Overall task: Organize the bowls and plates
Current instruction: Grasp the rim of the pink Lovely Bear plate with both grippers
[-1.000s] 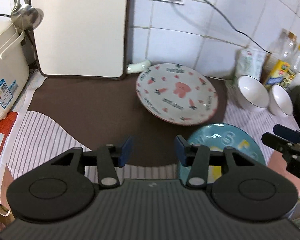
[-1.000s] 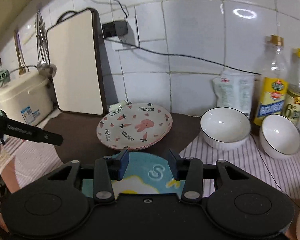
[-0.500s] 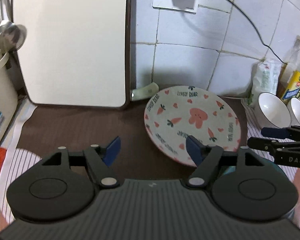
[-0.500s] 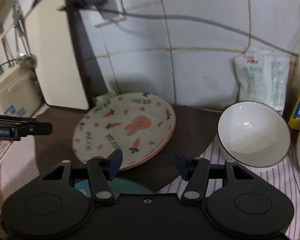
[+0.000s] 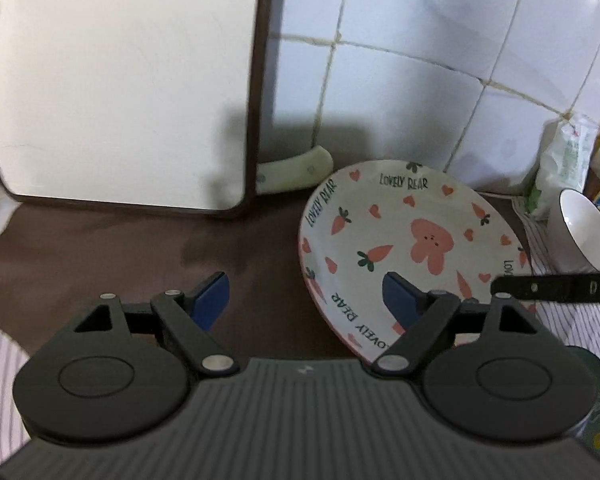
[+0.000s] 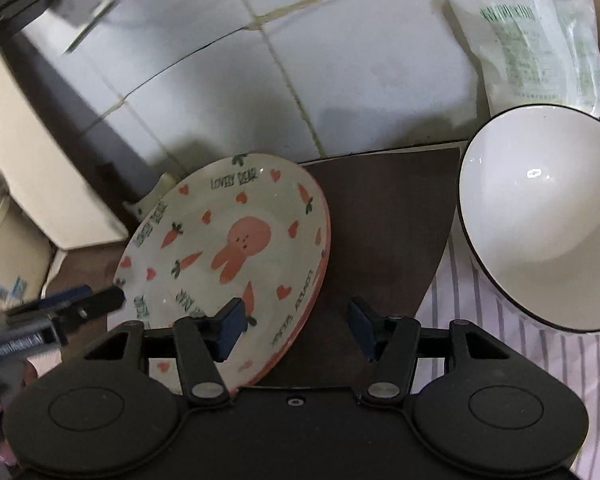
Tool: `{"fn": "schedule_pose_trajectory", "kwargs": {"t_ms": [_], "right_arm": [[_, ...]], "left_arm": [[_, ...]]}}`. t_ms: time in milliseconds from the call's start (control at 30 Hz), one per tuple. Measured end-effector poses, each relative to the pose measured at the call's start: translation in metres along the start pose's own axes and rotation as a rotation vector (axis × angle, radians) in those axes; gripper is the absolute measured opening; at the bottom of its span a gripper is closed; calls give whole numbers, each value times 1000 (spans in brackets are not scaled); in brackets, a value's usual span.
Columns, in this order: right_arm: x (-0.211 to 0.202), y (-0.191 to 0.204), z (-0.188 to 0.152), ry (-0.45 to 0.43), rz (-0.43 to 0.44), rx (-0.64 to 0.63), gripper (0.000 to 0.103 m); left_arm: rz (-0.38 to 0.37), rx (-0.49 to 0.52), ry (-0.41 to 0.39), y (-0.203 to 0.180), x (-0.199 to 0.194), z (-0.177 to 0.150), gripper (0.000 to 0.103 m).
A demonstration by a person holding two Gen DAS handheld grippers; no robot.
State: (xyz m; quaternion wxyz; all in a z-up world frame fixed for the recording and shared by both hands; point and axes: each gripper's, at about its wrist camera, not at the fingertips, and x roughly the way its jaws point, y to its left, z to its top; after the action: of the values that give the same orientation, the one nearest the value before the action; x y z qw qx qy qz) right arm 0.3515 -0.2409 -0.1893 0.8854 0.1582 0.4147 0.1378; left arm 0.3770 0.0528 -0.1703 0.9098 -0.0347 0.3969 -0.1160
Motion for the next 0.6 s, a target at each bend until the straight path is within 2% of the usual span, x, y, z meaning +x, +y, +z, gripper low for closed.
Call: {"fn": "schedule_pose_trajectory", "kwargs": {"t_ms": [67,100,133,167,200,267,300,433,600], "right_arm": [[2,0,2,-7,5,7,62],[3,1,3,-9,7,8,62],[4,2,4,-12,7,7,62],[6,3,4,-14,6,4,60],[7,4,4,-16,7,-1,53],[11,7,5,-17,-1,-18,42],[13,9,5,-20,-12,-29,38],[15,13,2,-34,-46,-121,34],[14,4,4,-46,-21,-99,27]], "left_arm": [[-9,7,13,0,7,1,77],[-18,12,21,0,10,2,68],[-21,11,27,0,13,2,63],[-22,10,38,0,15,2,52],[-24,7,50,-1,18,2,38],[-48,-9,63,1,22,0,29],[-63,-27,60,2,22,-2,26],[-83,-67,54,0,24,-6,21],[-67,-90,42,-3,24,-8,21]]}}
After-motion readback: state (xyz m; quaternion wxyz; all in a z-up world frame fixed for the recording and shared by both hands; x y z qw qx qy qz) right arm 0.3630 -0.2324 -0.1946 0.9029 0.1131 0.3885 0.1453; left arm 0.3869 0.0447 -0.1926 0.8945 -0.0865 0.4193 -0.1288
